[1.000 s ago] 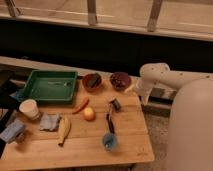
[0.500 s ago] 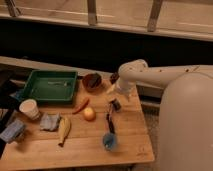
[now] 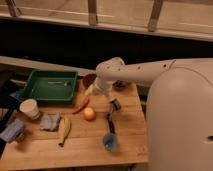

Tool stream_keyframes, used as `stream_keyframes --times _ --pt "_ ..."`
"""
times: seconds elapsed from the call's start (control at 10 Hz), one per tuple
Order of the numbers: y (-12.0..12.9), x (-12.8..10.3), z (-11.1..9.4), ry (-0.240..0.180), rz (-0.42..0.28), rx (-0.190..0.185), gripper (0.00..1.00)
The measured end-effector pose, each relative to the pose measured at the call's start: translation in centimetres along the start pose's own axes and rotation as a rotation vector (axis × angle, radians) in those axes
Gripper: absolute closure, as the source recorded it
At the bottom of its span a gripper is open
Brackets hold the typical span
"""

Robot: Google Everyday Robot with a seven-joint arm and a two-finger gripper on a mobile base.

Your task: Wipe tray with towel

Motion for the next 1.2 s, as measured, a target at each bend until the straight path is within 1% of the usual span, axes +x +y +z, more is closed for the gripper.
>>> stream_keyframes --times 0.1,0.2,0.3,0.4,0.5,0.6,0.7,0.9,1.0,1.1,1.2 --pt "-0.2 0.0 -0.1 -0.001 0.003 0.002 0.20" --pt "0.1 0.0 0.0 0.001 -0.001 -0.001 0.20" --pt "-0.4 0.1 0.1 0.012 0.014 -0.004 0.20" --pt "-1.5 0.4 0.4 0.029 0.052 -0.016 0.20" --pt "-2.9 0.9 0.5 0.045 0.095 -0.038 0.20" --pt "-3.8 1.3 0.2 0.049 0.115 -0.047 0.20" --pt "-4.4 2.0 -0.1 0.057 0.108 -0.066 0.20" --pt "-3.8 2.4 -0.2 0.063 0.075 -0.091 0.20" --pt "-2.7 2.5 -0.3 0.064 0.045 -0.108 0.20" --pt "-0.9 2.2 -0.3 0.061 0.004 -0.127 0.20" --pt "0.7 1.9 -0.2 0.061 -0.029 -0.137 0.20"
